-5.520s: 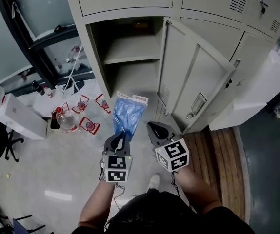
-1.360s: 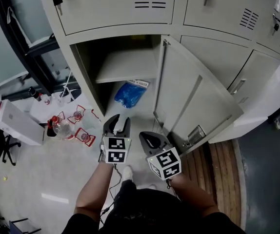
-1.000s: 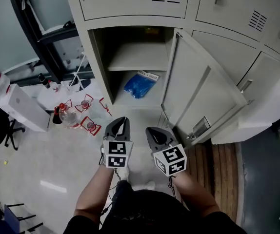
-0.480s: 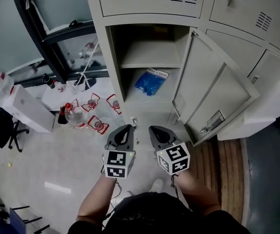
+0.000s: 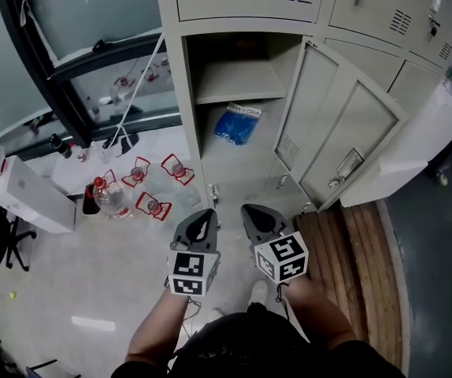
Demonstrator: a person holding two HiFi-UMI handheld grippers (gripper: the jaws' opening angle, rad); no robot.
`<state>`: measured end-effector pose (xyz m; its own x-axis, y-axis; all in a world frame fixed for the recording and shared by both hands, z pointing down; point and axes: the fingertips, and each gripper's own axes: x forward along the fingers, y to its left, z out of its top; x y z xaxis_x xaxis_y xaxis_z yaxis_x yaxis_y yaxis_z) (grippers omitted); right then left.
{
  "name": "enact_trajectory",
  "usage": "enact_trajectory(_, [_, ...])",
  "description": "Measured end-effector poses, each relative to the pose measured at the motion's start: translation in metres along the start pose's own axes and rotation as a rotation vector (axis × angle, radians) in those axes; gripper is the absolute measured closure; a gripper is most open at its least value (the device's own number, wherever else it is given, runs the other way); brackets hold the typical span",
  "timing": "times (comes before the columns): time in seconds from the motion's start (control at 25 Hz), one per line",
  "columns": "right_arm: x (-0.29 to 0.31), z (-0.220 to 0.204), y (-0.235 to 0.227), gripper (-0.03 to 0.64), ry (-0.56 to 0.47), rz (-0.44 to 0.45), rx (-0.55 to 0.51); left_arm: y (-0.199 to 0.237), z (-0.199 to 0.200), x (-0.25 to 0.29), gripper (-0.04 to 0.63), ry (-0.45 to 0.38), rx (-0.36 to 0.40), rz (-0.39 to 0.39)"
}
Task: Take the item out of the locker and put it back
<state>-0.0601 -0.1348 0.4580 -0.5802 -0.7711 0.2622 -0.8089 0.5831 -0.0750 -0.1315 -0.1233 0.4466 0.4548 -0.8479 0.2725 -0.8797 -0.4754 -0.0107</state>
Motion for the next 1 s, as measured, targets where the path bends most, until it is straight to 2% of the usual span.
enact_trajectory(0.32, [-0.02,-0.01,0.031,0.617,0.001,-0.059,0.016,-0.005,-0.022,-0.034,0.591,0.023,-0.004,-0.067])
enact_trajectory(0.48, [-0.027,-0.016,0.041,0.617,-0.003,-0.078,0.029,-0.008,-0.026,-0.047,0.591,0.007,0.004,-0.086])
enact_trajectory(1.0, [-0.045,-0.022,0.066,0.617,-0.015,-0.08,0.028,-0.013,-0.034,-0.079,0.591,-0.005,0.008,-0.084])
